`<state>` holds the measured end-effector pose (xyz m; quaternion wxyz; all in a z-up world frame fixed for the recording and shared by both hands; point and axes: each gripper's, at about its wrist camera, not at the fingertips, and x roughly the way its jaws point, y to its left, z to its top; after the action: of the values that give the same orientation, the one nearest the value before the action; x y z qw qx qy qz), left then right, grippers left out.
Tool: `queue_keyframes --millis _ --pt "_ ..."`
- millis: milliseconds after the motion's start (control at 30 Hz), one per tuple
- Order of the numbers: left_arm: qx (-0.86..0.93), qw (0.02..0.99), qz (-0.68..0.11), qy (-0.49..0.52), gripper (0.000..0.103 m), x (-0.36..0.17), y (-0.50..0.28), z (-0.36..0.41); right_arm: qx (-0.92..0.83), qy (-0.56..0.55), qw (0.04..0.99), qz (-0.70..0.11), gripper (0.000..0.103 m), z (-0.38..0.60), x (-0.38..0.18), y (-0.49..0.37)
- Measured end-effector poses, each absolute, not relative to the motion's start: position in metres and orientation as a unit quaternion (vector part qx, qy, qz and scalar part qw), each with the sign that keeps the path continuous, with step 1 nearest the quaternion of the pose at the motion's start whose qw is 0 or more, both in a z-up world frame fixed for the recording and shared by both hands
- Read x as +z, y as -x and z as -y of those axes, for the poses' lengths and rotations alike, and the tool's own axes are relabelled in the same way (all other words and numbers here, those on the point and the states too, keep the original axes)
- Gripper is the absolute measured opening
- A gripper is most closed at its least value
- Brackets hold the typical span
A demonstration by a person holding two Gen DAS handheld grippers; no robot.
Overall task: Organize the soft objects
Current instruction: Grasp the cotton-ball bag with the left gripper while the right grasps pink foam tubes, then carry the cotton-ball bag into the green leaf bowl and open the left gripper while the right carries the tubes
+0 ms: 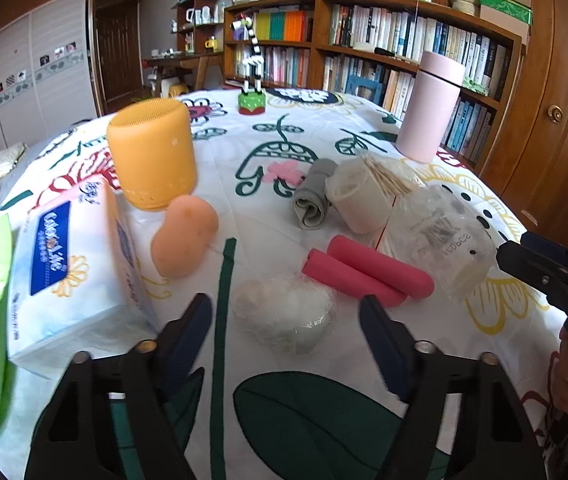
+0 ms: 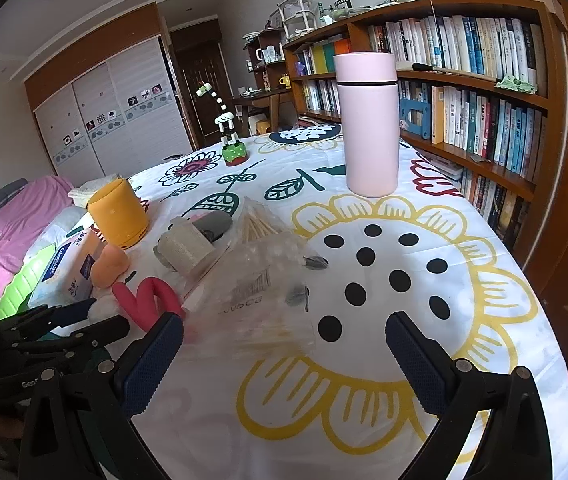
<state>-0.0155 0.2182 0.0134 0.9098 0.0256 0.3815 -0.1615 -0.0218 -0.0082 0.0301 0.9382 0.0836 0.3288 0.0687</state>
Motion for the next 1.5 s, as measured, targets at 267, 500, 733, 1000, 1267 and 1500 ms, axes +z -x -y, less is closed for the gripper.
queue_keyframes --millis 267,500,733,1000,1267,1500 --pt "-0.189 0.906 -0.379 -0.014 0.042 0.017 0.023 -0.223 0.09 -0.073 0.94 -0.321 0.103 -0.003 0.034 0.026" --pt "-0.179 0.916 -0.358 -0.009 0.041 0.03 0.034 -0.243 0.127 -0.065 0.937 -0.32 0.102 -0.024 0.039 0.025" --pt "-0.148 0.929 -0.338 0.002 0.041 0.042 0.036 -0.268 0.186 -0.008 0.921 -0.342 0.09 -0.069 0.035 0.016" --pt "-0.132 0.939 -0.319 0.007 0.041 0.053 0.041 -0.288 0.215 0.025 0.902 -0.374 0.072 -0.098 0.023 -0.005" --pt "-0.117 0.942 -0.314 0.02 0.041 0.056 0.041 -0.305 0.211 0.03 0.894 -0.394 0.068 -0.106 0.015 -0.019" --pt "-0.104 0.945 -0.309 0.027 0.041 0.058 0.04 -0.318 0.199 0.043 0.889 -0.409 0.064 -0.111 0.009 -0.025"
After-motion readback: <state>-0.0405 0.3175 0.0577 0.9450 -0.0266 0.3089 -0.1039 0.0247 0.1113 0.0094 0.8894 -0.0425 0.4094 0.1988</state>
